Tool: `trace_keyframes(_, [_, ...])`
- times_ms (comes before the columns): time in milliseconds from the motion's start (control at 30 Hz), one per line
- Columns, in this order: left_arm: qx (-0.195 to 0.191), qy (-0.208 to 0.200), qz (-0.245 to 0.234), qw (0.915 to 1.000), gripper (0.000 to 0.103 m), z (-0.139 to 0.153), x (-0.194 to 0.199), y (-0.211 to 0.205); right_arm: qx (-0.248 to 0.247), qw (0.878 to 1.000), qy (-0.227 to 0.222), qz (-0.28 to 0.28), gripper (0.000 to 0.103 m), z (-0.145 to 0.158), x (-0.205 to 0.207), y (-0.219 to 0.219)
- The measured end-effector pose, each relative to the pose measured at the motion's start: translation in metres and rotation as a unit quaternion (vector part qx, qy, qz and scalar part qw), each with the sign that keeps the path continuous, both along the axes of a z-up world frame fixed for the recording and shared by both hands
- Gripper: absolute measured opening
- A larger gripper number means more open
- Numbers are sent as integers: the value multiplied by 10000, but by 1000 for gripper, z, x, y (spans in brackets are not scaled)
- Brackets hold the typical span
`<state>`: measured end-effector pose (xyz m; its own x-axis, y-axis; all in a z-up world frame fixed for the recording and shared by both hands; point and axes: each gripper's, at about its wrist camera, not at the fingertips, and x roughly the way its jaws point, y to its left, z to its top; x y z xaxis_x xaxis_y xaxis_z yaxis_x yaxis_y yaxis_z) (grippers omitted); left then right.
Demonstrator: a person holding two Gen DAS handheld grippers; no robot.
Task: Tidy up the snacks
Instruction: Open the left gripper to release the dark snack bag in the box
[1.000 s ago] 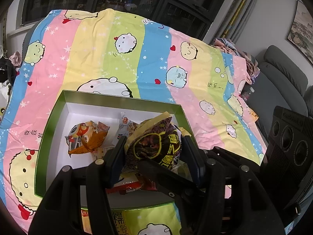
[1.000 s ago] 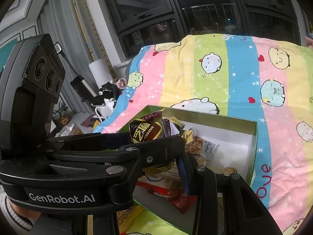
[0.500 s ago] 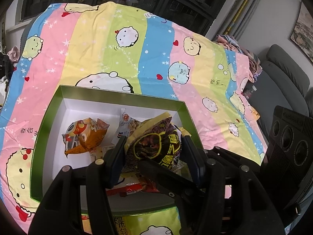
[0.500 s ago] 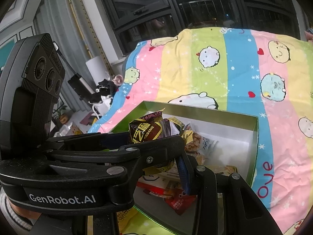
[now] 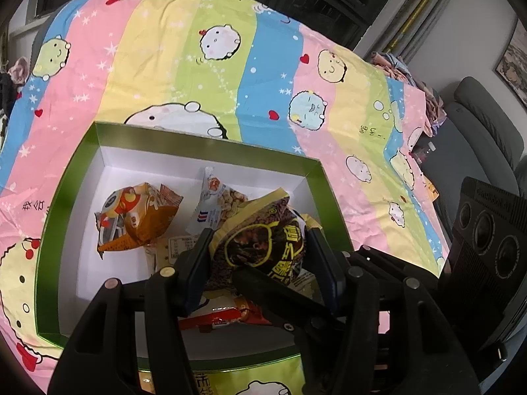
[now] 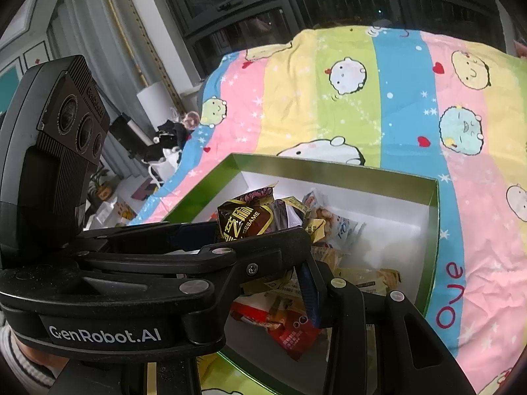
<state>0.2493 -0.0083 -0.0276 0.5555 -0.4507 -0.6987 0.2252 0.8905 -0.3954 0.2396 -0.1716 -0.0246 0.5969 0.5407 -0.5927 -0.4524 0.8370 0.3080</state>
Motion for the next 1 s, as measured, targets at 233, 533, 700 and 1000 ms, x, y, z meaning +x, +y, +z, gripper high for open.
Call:
trace_keyframes(233, [2,236,-6,9997,57,-11,6,1,-110,9997,209,-2,42,-8,6,3])
trace_keyframes(533, [96,518,15,9986,62,-22,12,1,-219,9984,523,-66,42,-18,12,6])
trace_keyframes(700, [294,540,103,9981,70,-23,11,0,-402,9976,546,-135,45,-20,10,9])
trace_keyframes(1000, [614,210,333,9973,84,-4,1,4,-681,9958,328,-509,55,-6,1,0])
